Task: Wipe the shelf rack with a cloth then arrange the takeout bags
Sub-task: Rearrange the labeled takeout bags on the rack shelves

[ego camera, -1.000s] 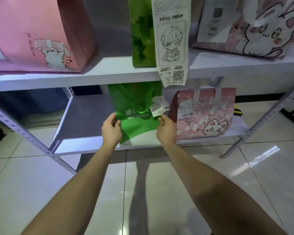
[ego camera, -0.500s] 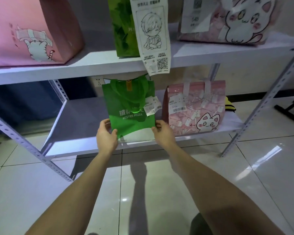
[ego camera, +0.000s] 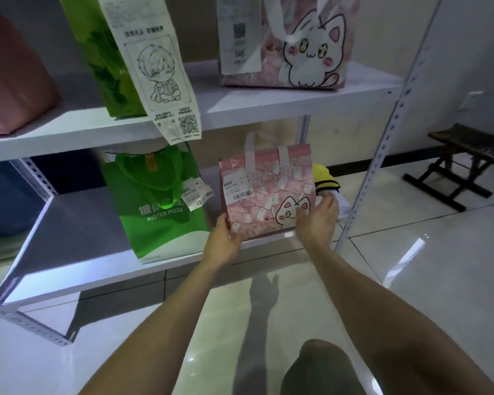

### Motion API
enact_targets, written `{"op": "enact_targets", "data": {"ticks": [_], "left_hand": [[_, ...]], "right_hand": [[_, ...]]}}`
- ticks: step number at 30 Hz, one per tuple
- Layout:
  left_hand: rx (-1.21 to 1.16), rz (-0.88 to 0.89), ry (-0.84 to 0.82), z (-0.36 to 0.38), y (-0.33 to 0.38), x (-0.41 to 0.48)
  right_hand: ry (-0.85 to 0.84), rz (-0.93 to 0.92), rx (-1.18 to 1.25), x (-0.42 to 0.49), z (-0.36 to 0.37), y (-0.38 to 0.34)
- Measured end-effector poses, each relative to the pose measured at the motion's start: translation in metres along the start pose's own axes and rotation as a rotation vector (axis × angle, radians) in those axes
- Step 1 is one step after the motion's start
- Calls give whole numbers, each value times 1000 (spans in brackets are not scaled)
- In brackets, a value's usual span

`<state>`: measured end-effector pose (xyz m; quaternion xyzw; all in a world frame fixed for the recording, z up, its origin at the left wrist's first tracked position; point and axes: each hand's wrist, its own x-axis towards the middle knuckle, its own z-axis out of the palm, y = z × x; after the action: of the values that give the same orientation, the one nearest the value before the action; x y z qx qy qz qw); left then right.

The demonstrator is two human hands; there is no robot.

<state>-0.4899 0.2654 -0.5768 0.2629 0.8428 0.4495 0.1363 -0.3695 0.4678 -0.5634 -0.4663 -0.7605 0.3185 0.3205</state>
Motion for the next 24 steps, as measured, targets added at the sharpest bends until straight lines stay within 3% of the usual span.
{"op": "enact_targets", "data": {"ticks": [4,8,16,24], "left_hand": [[30,-71,17,10,2,16],[23,-88,112,11,-2,1],[-51,-55,116,5,-8,-64],[-70,-130,14,-45,-67,-136]], "right_hand": [[-286,85,97,36,-6,3],[-162,70,81,19,-16,18],[30,23,253,-82,-49,48],[-39,20,220,-184,-41,68]]}}
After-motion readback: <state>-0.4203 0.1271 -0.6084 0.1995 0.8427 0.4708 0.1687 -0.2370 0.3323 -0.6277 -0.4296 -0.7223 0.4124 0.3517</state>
